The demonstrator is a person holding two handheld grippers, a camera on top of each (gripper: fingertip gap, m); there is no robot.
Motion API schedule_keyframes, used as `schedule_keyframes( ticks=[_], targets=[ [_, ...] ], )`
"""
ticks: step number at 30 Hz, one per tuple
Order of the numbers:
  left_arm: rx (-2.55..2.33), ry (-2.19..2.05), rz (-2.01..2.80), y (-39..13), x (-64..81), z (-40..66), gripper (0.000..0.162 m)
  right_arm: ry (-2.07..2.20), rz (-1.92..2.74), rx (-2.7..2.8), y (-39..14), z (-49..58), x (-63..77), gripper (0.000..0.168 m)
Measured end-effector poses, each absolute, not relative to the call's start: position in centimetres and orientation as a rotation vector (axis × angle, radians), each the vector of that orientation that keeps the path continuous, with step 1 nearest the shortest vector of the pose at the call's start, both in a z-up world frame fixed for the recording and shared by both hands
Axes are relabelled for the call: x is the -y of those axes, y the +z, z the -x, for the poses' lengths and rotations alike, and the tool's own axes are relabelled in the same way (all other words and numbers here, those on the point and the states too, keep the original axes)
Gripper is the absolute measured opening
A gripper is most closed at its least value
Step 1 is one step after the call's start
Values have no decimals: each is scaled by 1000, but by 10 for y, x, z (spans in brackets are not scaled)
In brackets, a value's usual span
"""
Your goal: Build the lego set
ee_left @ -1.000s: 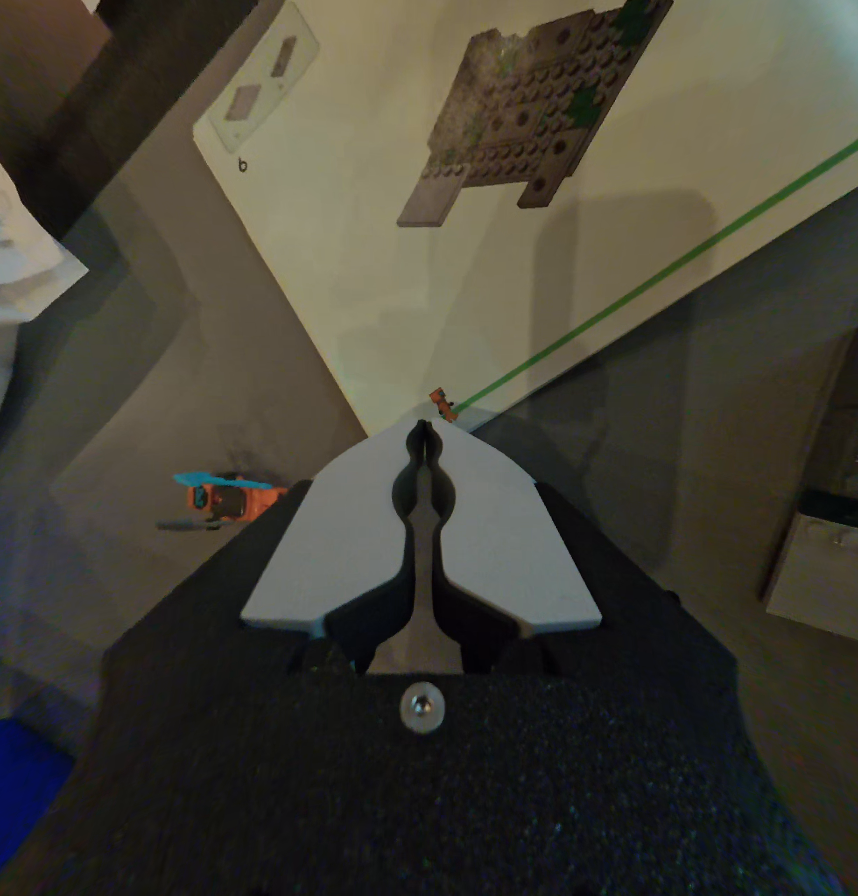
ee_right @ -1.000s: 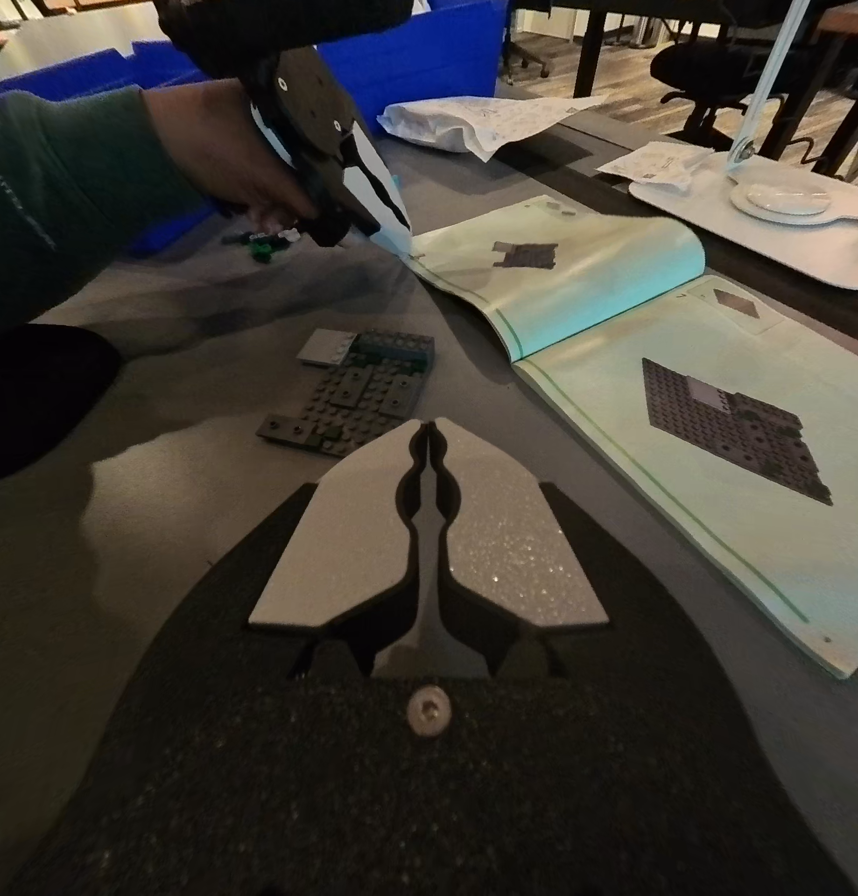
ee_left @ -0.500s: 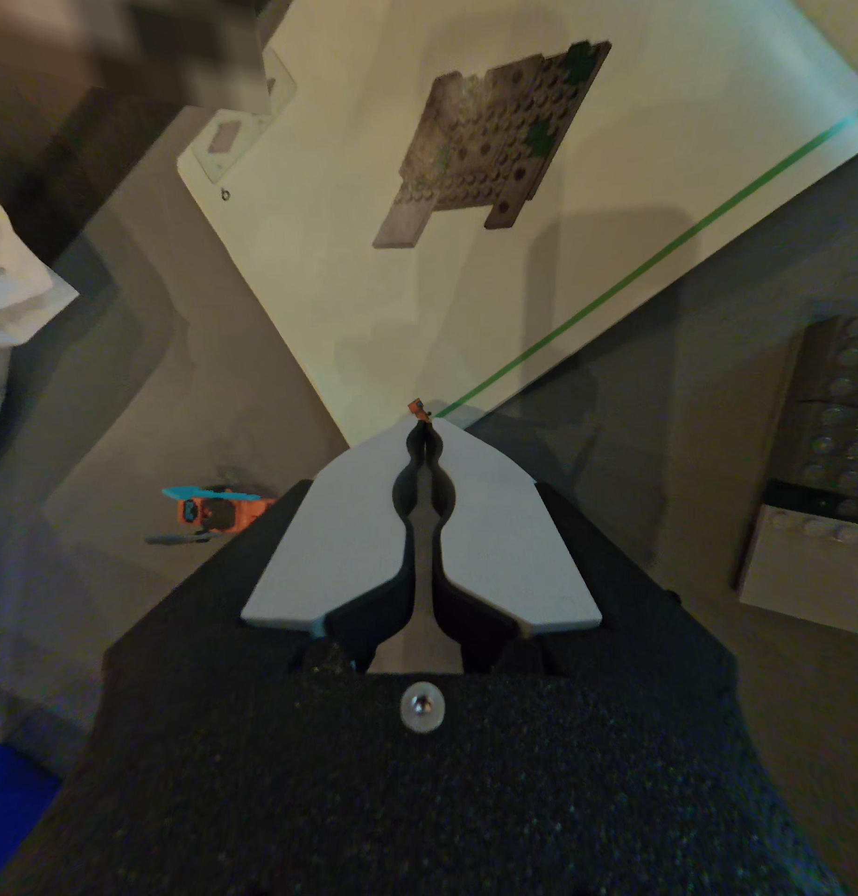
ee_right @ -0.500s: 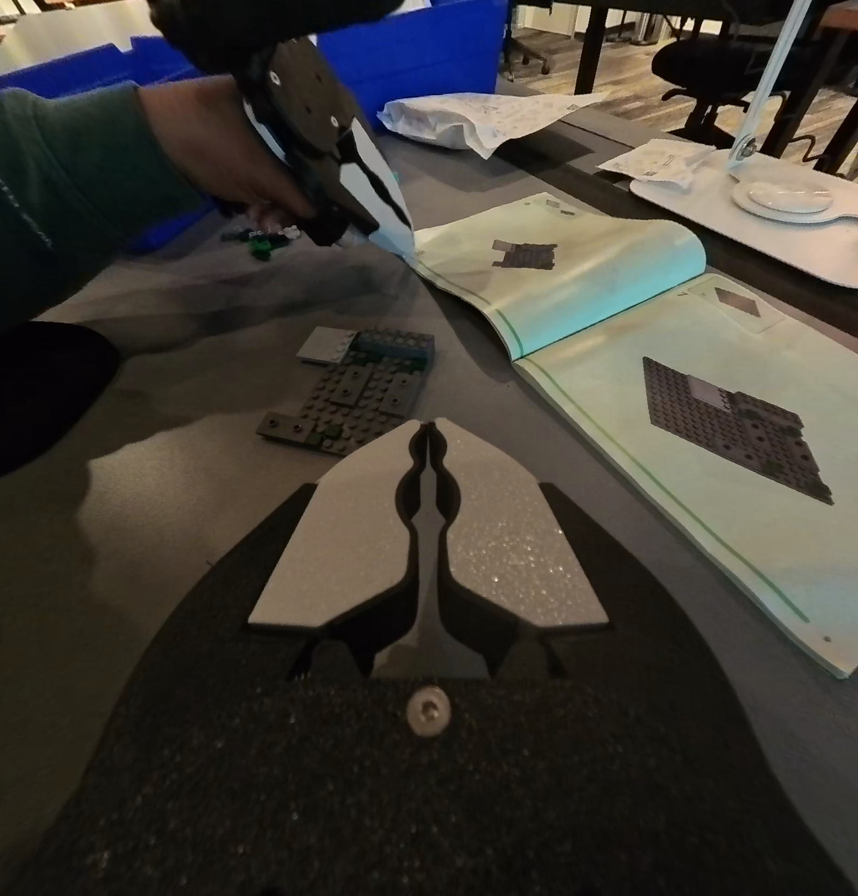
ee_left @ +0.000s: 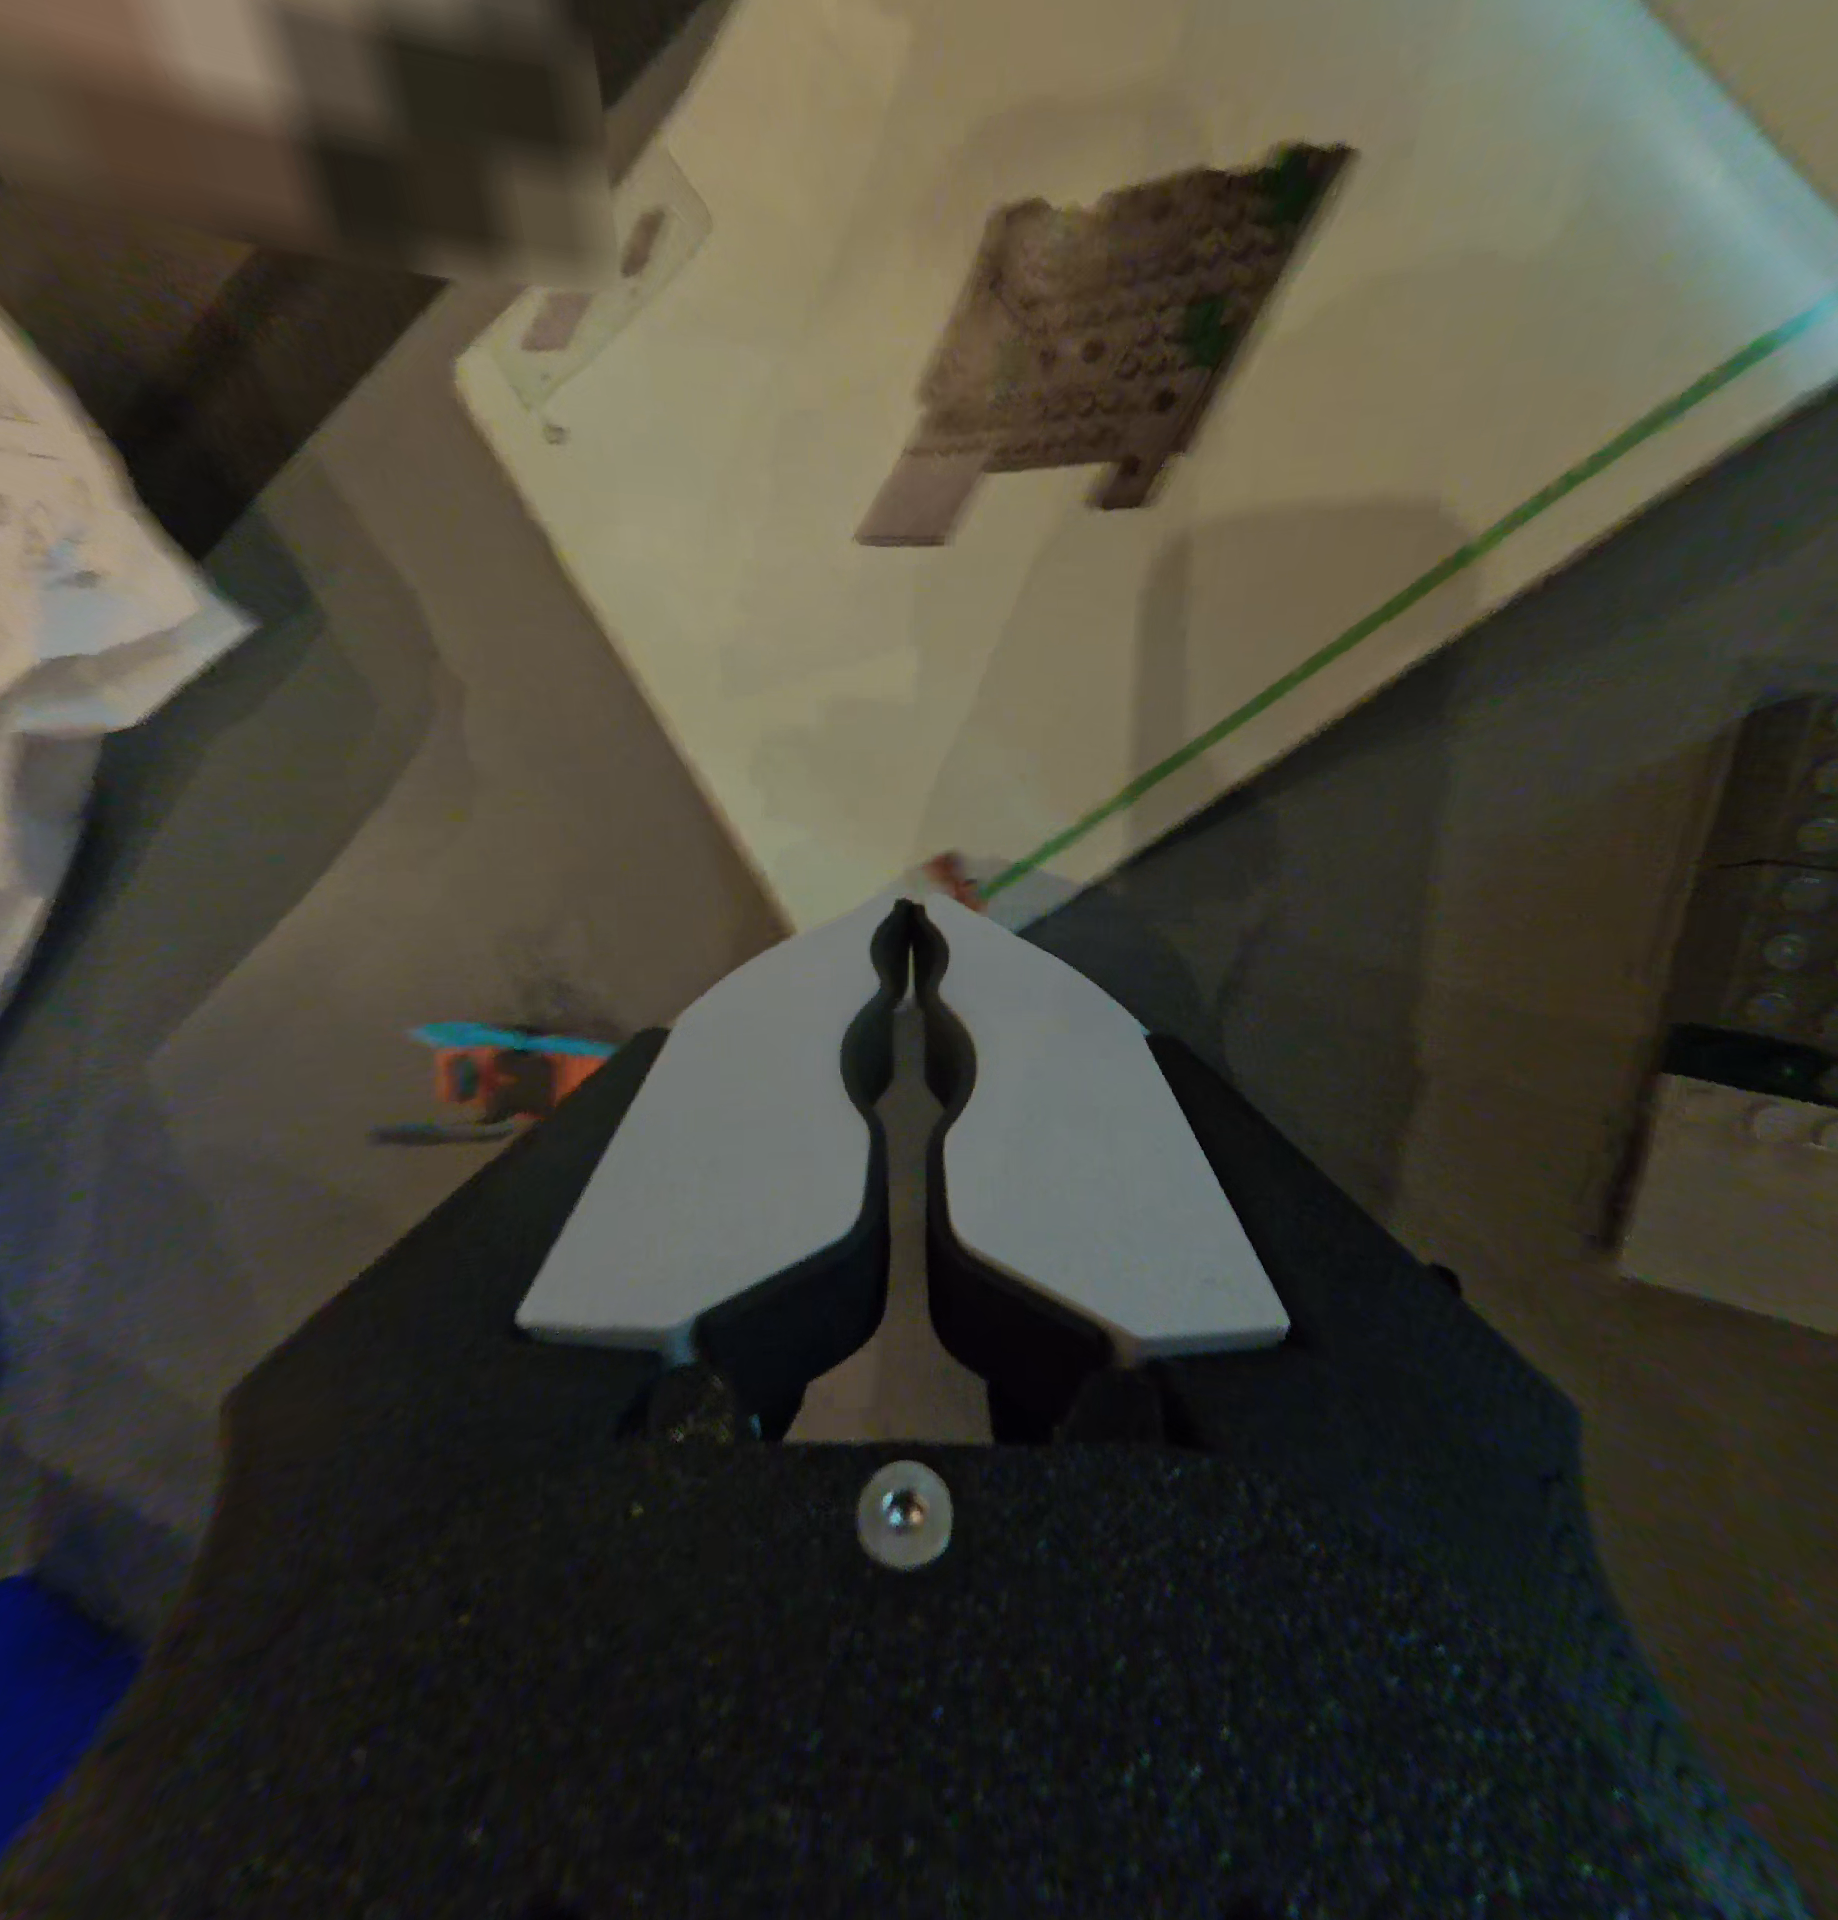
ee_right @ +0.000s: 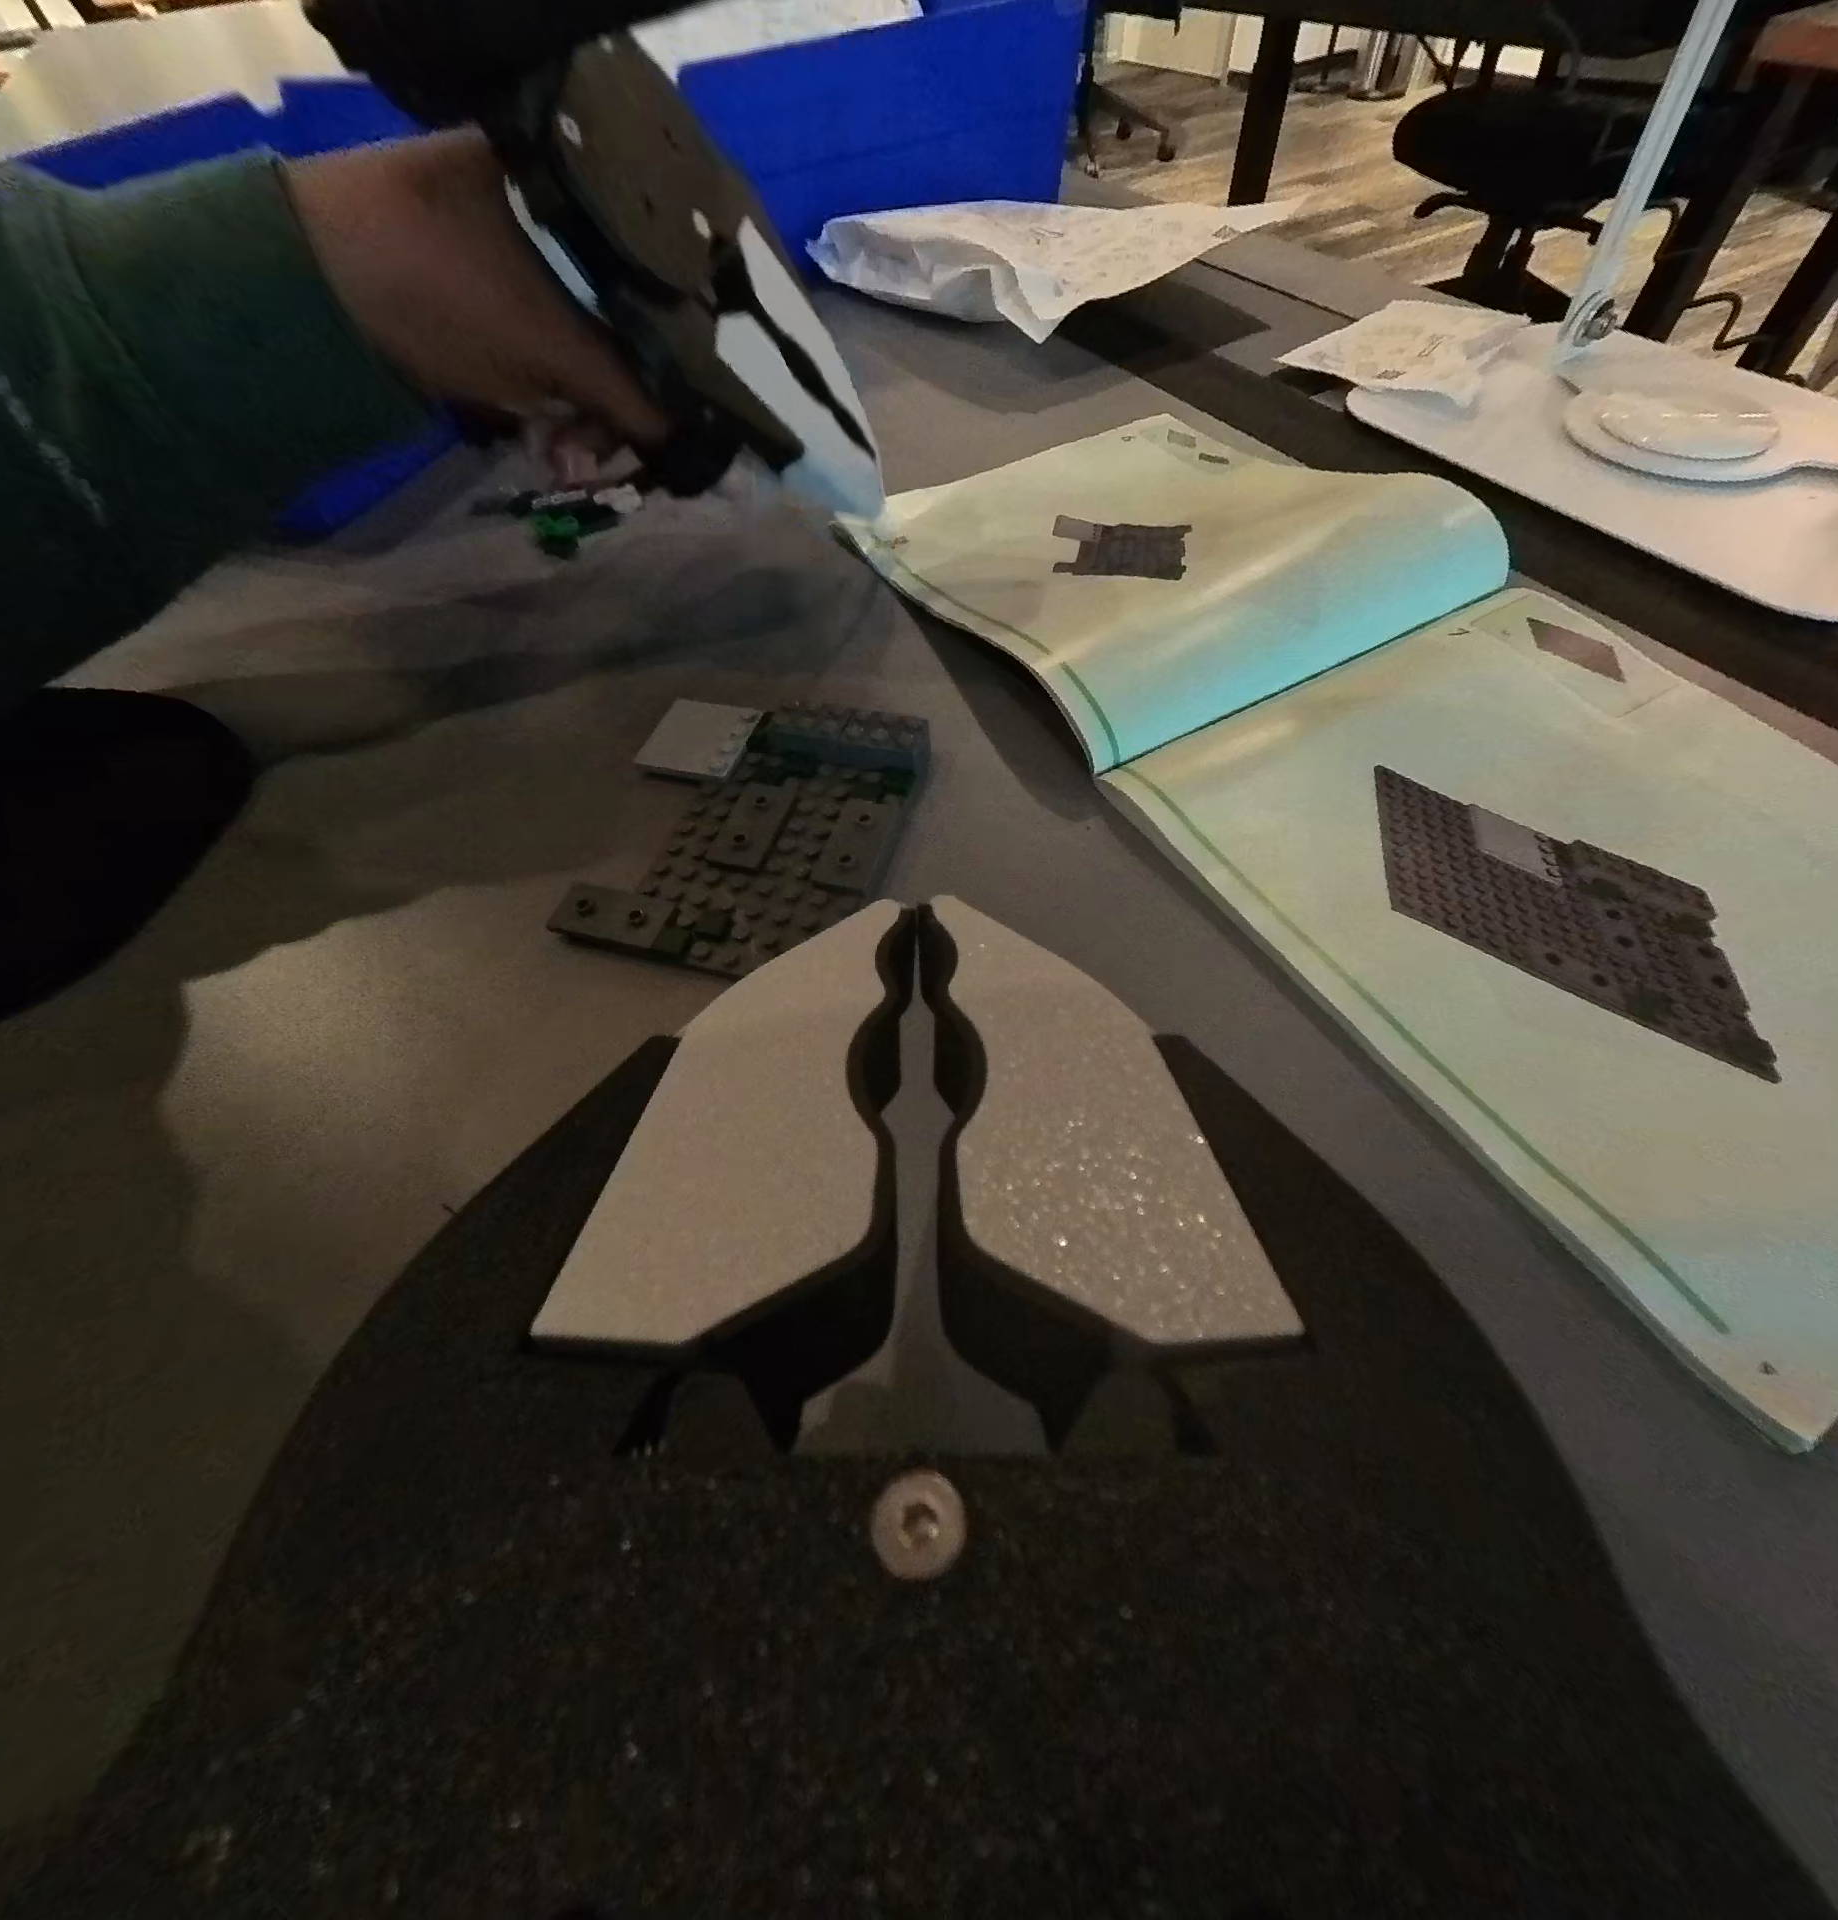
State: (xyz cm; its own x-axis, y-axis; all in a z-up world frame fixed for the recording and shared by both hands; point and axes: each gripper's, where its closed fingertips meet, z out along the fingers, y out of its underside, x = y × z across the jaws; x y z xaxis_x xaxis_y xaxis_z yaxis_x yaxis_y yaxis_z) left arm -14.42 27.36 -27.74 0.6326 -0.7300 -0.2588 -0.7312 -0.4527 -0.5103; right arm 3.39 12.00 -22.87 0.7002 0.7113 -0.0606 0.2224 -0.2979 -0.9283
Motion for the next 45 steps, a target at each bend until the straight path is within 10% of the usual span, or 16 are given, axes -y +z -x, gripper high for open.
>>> schedule_keyframes(
  ticks=[6, 14, 45],
  targets=[
    [-980, 5, 2253, -253, -299, 188, 3, 579, 1849, 729, -228, -34, -120, 0],
    [-934, -102, 2381, -268, -301, 221, 56, 586, 1853, 728, -229, -34, -120, 0],
    [-672, -356, 2025, -206, -304, 166, 14, 557, 1815, 742, -213, -35, -129, 1]
  ],
)
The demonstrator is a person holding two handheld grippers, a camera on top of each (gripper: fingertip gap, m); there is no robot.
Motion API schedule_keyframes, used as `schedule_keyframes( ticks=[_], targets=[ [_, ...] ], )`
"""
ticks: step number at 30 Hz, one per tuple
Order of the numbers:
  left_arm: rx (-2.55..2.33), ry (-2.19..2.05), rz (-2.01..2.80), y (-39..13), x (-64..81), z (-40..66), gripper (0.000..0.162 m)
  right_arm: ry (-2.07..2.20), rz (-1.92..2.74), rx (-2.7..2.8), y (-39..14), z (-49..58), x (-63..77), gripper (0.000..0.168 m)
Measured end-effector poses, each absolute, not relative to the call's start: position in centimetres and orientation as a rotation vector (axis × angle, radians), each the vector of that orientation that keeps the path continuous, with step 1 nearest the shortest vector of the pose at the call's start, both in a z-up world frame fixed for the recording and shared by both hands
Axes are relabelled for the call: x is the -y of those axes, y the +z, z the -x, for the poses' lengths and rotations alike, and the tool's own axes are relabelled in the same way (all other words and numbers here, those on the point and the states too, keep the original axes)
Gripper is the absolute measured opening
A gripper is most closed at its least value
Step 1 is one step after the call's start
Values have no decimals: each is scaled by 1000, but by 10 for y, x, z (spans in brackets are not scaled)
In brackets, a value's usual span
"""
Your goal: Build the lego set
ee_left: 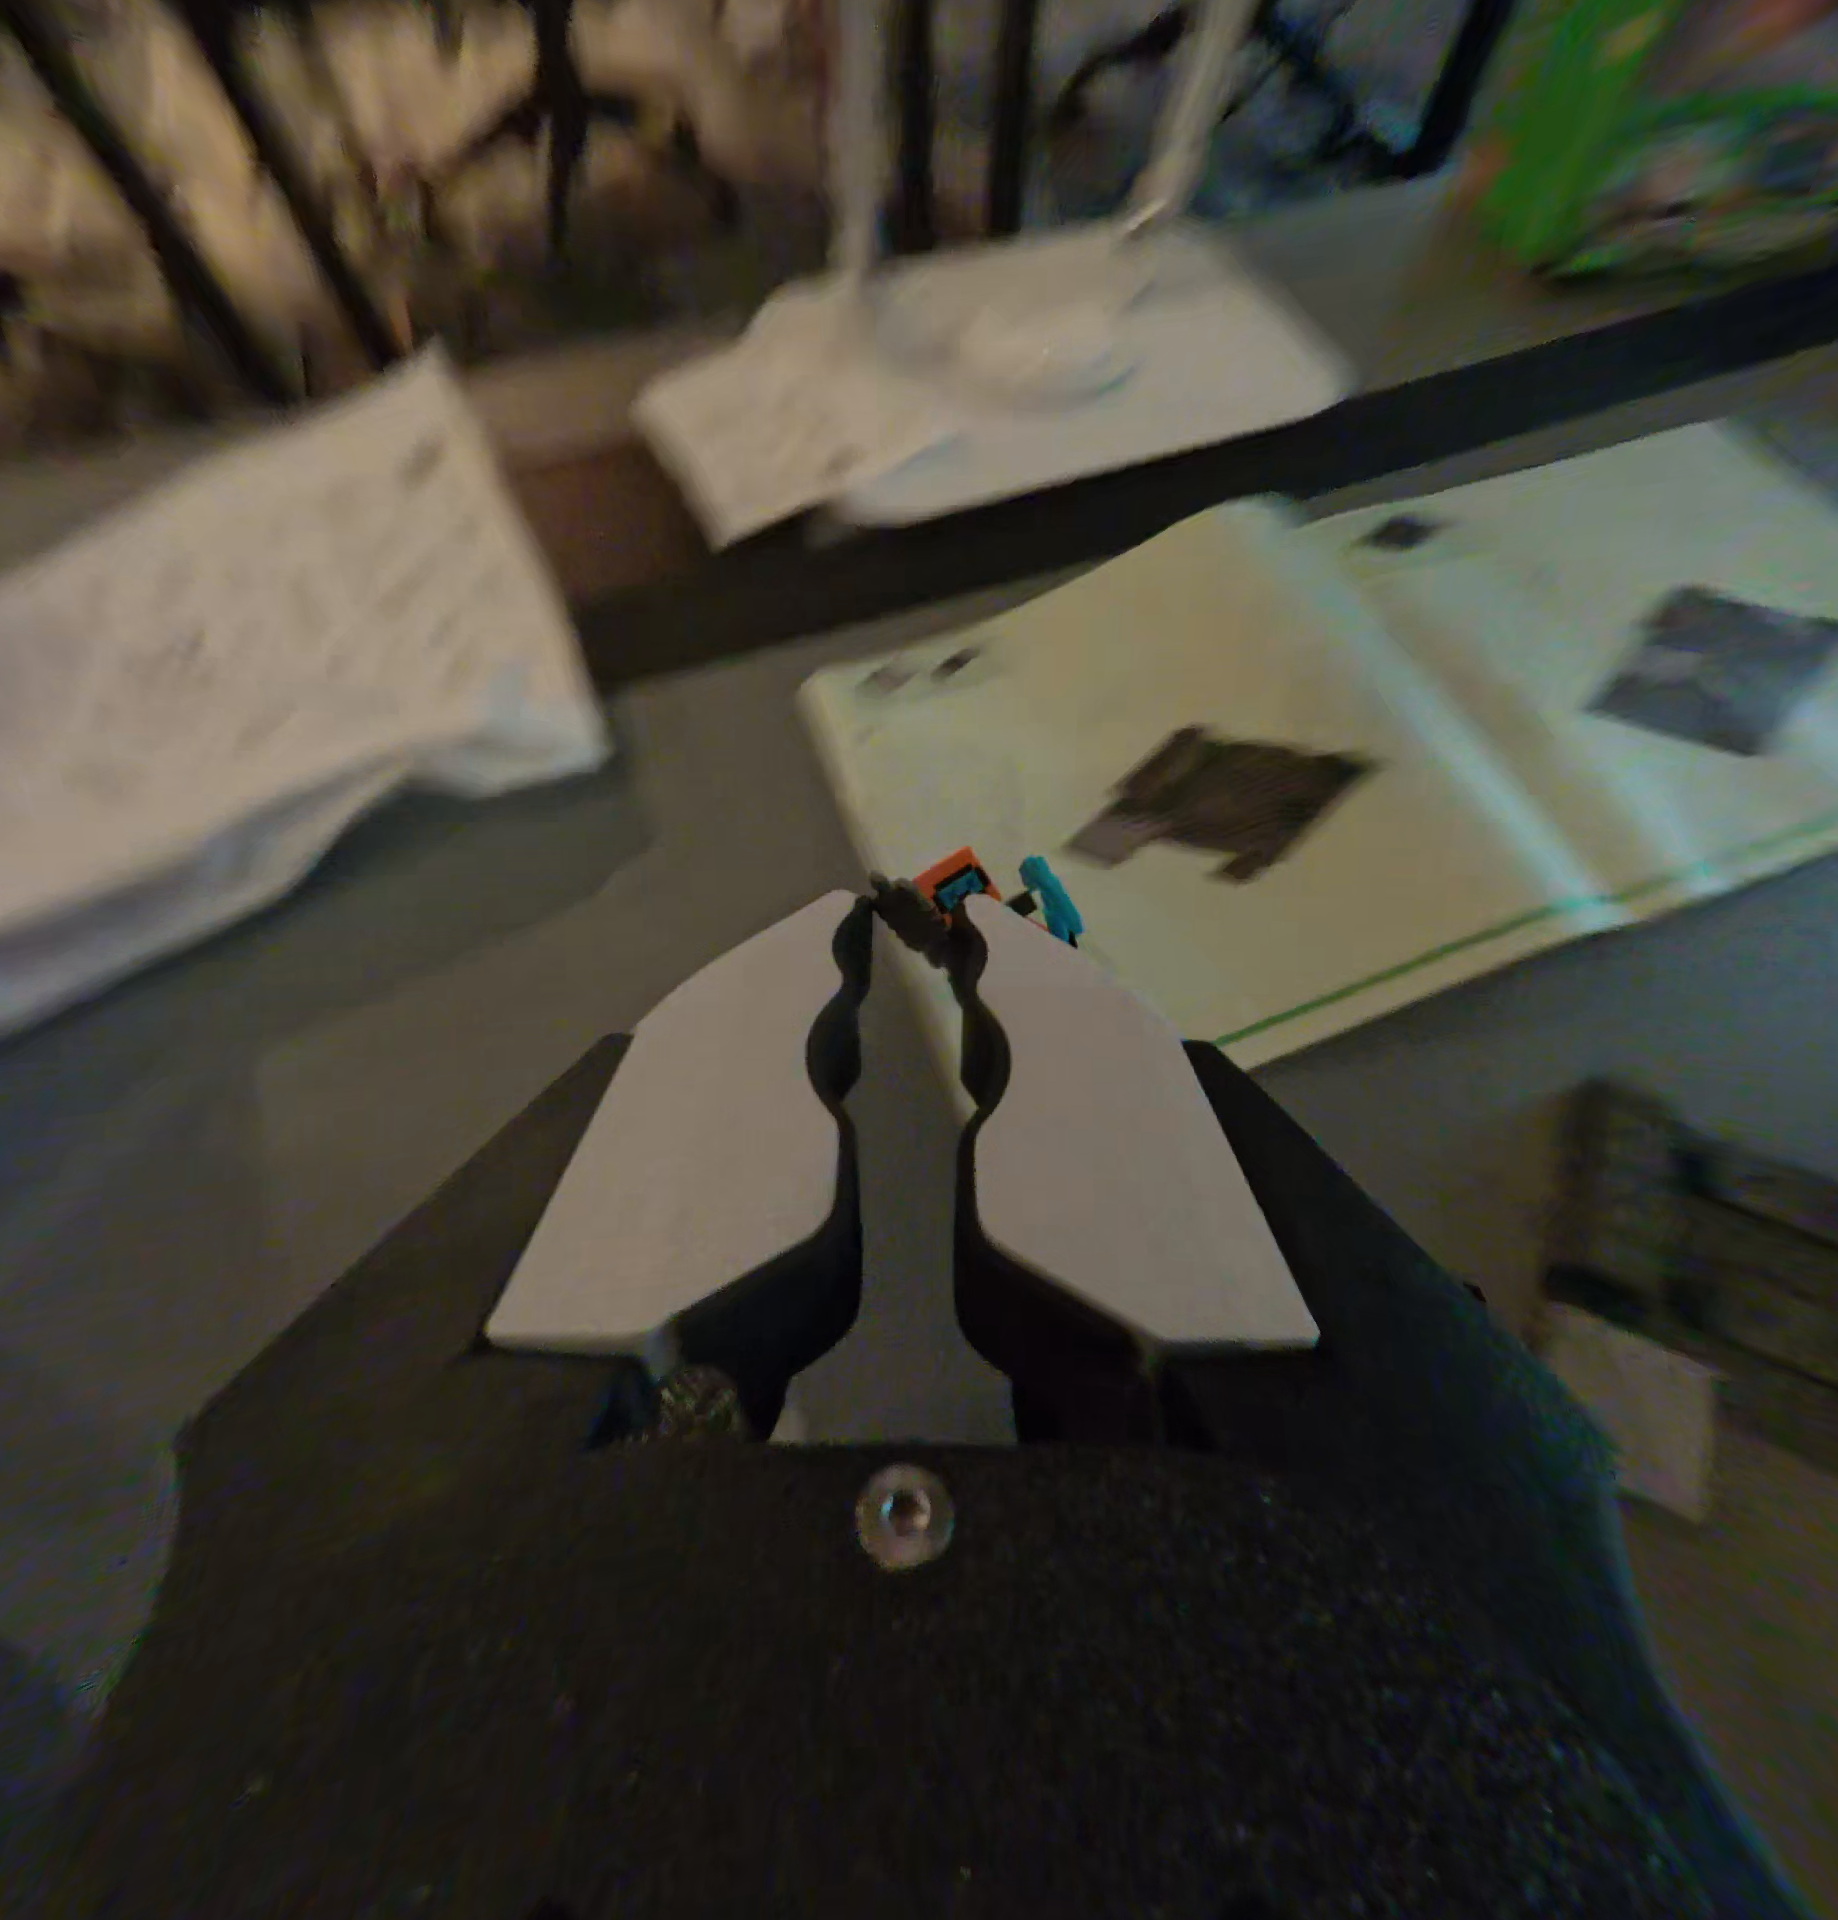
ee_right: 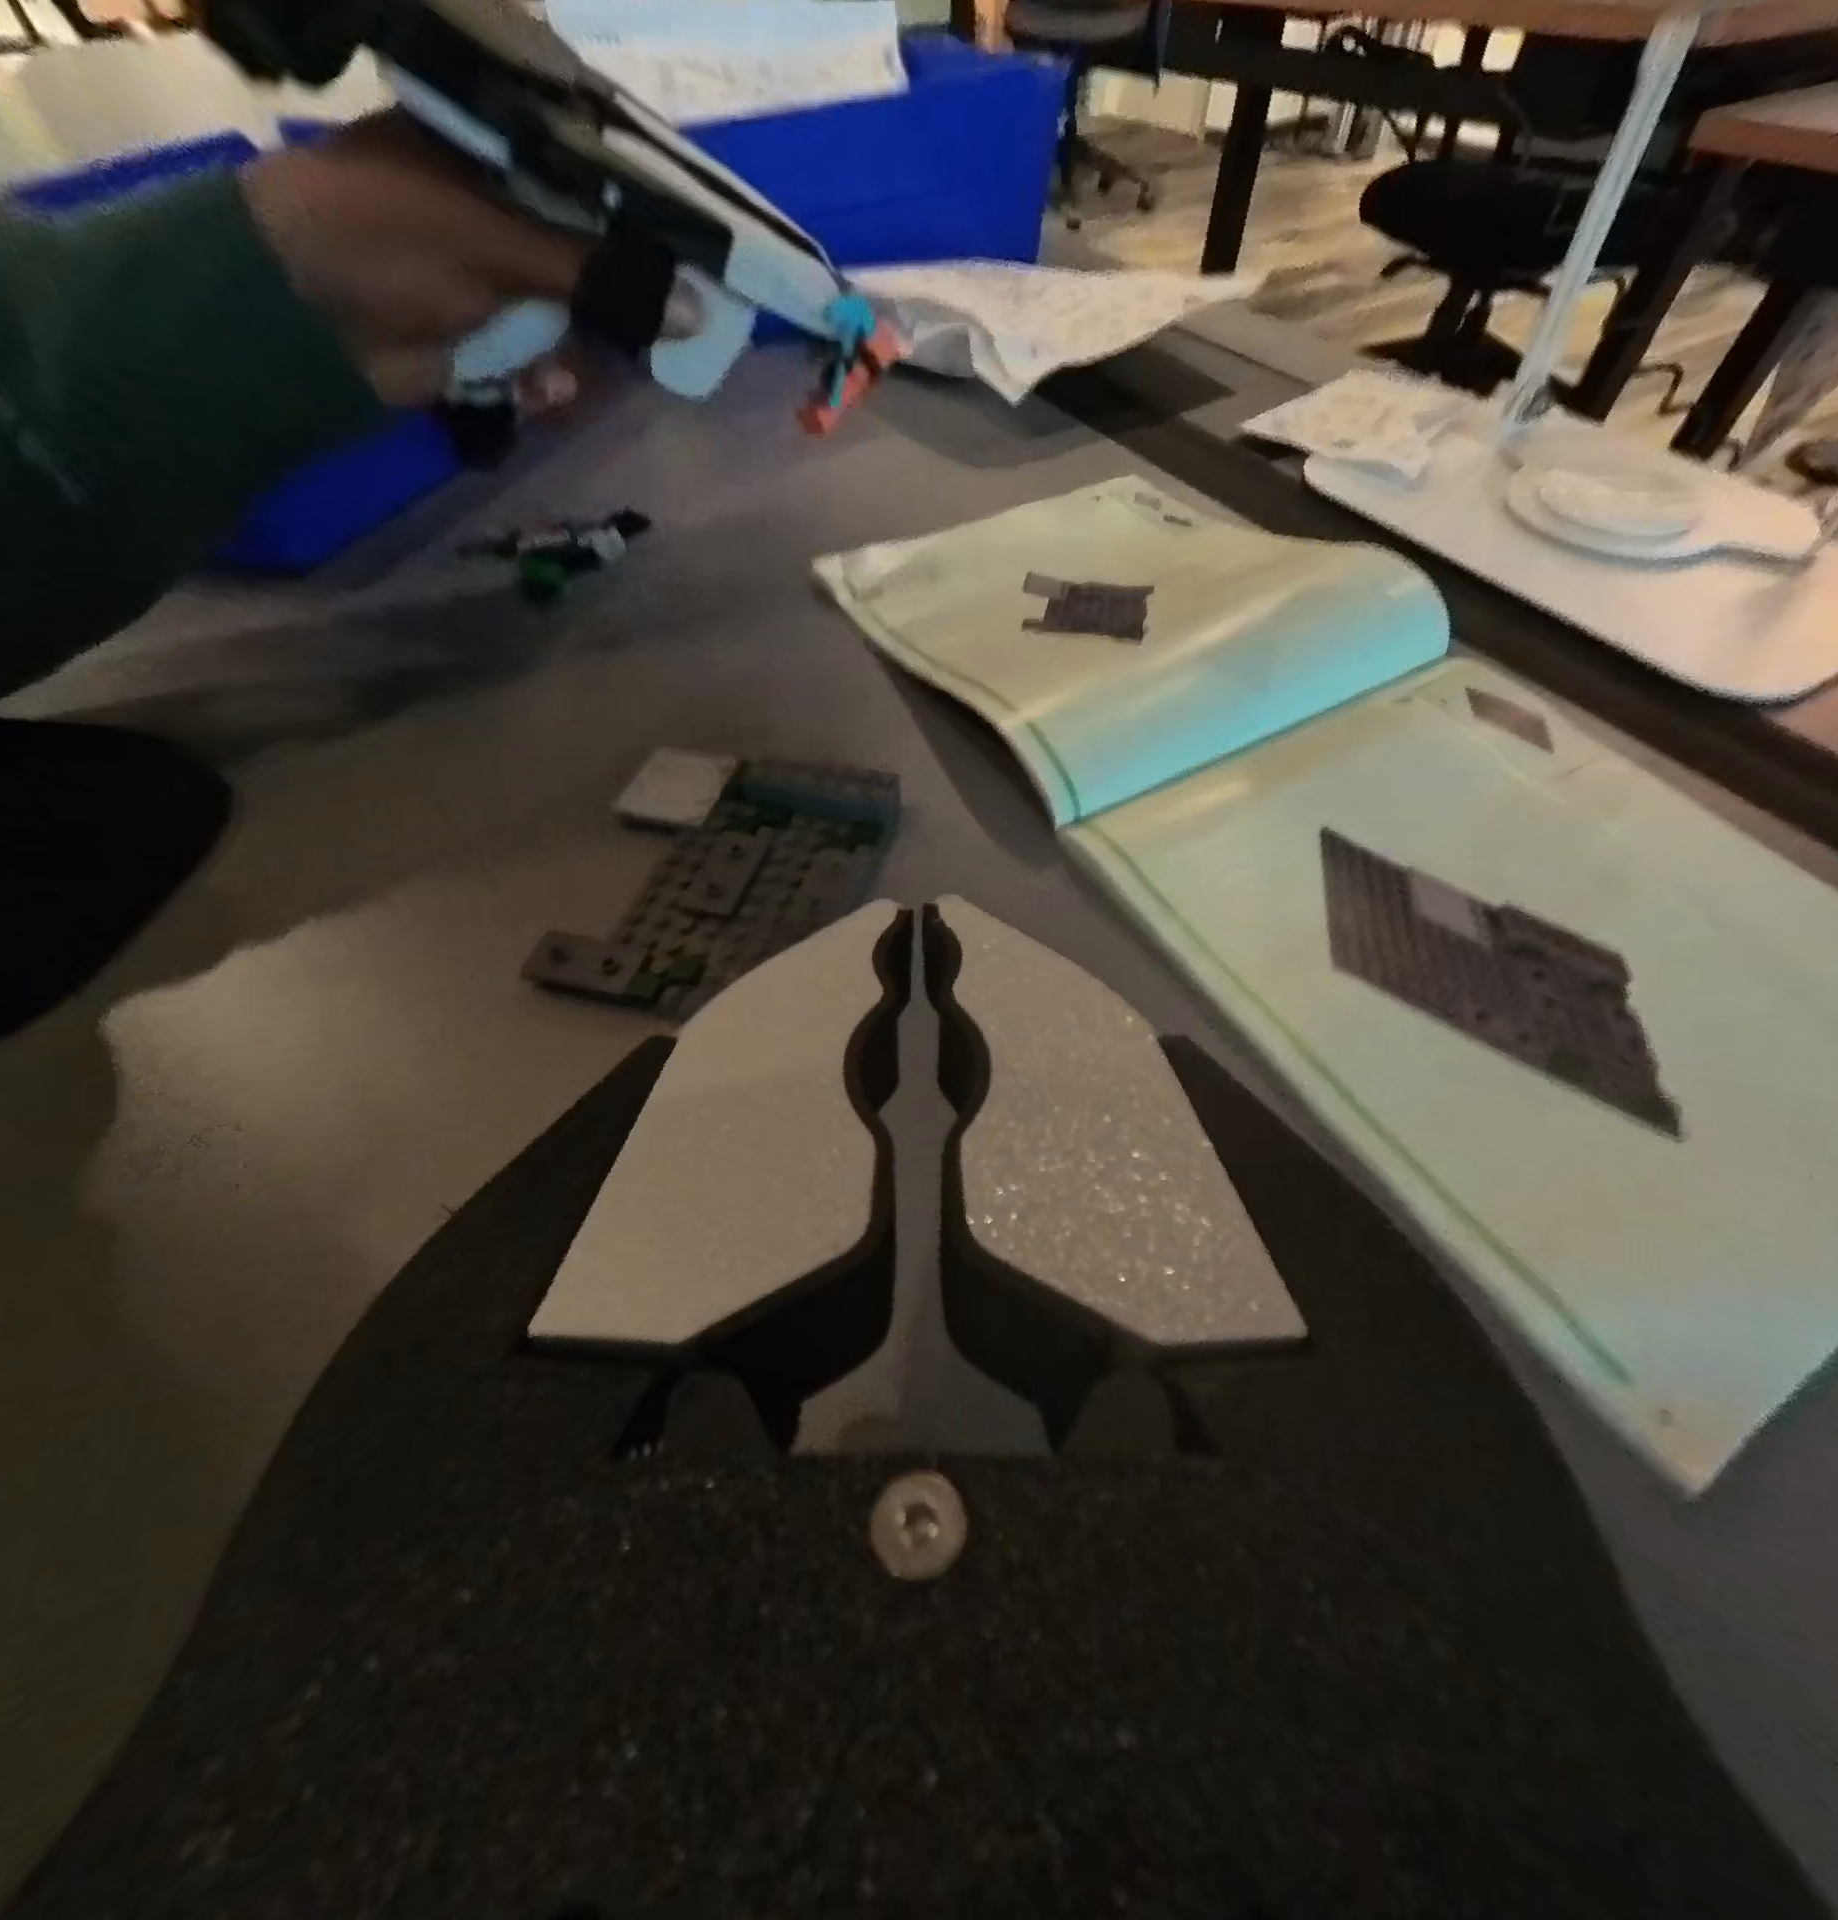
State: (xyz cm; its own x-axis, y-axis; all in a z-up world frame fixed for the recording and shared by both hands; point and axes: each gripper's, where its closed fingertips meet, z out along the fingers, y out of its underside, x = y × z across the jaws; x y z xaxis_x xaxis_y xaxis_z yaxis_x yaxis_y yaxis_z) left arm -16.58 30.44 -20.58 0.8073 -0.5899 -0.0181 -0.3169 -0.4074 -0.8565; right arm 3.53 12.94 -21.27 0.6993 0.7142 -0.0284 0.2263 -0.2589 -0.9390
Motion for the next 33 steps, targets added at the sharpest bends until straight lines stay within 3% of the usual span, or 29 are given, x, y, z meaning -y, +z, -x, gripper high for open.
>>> schedule_keyframes(
  ticks=[7, 11, 16, 20, 23, 31, 33],
  targets=[
    [-919, -384, 1758, -189, -248, 69, 14, 524, 1816, 951, -177, -26, -168, 14],
    [-1021, -364, 1621, -181, -219, 31, 14, 806, 1921, 1014, -166, -11, -182, 29],
    [-1106, -369, 1550, -177, -197, 3, 14, 1131, 2126, 999, -173, -5, -190, 34],
    [-1136, -330, 1526, -179, -191, -3, 14, 1230, 2239, 995, -187, -4, -186, 32],
    [-1145, -308, 1497, -180, -189, -3, 14, 1296, 2260, 986, -189, -3, -180, 13],
    [-1153, -333, 1435, -172, -180, -6, 15, 1290, 2124, 1088, -181, -7, -173, 11],
    [-1158, -357, 1444, -173, -177, -8, 25, 1220, 2106, 1121, -179, -15, -176, 11]
  ],
)
